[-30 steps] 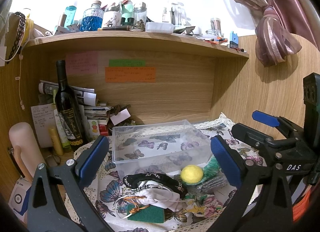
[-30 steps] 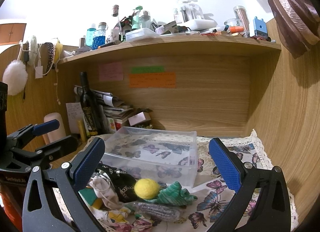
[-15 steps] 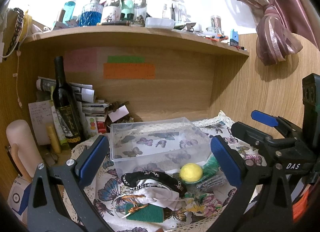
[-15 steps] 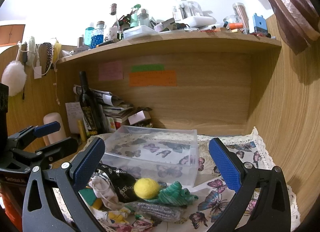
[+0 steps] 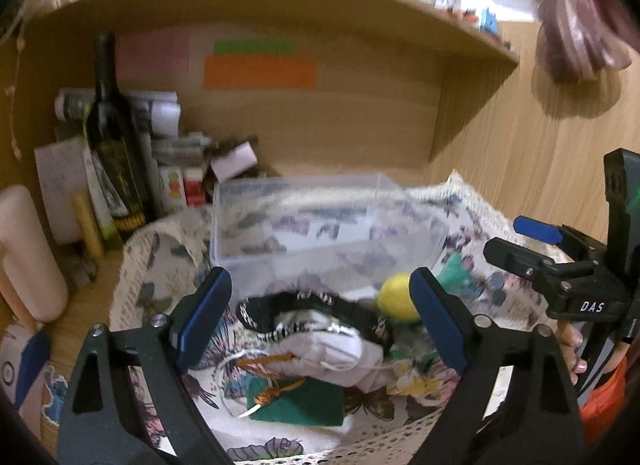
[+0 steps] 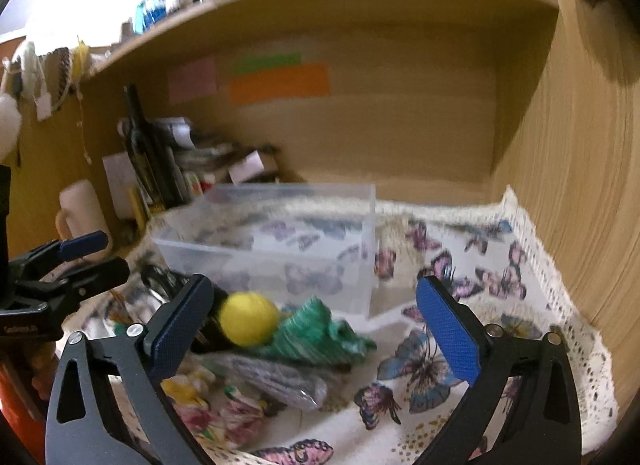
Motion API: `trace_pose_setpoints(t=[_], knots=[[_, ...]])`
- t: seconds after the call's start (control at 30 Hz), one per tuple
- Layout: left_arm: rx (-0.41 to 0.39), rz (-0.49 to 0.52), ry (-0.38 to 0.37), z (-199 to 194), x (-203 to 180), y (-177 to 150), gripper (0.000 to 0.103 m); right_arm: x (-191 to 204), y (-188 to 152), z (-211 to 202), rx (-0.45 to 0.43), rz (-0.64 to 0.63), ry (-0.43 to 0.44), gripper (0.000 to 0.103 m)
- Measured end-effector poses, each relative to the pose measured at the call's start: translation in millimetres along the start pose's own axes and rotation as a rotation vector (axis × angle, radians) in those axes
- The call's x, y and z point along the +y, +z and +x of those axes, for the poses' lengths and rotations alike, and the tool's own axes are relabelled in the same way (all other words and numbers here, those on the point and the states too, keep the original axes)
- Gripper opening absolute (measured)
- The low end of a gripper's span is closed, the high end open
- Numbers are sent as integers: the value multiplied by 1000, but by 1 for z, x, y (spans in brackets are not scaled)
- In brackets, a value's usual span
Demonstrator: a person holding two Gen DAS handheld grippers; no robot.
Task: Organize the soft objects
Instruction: 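Grasp the green knitted cloth with the right tool while the left tool grasps the black pouch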
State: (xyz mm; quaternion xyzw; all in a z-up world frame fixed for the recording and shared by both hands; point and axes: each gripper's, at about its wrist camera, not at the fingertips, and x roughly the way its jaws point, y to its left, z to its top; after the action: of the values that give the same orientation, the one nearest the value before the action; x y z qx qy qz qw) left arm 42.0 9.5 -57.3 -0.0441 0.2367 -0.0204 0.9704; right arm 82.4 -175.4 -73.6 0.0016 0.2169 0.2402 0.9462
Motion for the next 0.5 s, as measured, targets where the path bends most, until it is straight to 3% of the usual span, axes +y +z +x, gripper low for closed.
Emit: trace_pose_setpoints(t=[0.17,0.33,0.4,0.5], knots=[[121,-36,6,37,10,-14,92,-7,-12,21,85,13,1,93],[183,-76,-4,57,18,-19,91,-15,-21,39,166,34,32,79],[174,-72,-6,58,17,-18,85,-15,-23,44,192,36,48,66],[167,-60,-8,58,14,-17,74,-15,-26,51,221,37,68,57]])
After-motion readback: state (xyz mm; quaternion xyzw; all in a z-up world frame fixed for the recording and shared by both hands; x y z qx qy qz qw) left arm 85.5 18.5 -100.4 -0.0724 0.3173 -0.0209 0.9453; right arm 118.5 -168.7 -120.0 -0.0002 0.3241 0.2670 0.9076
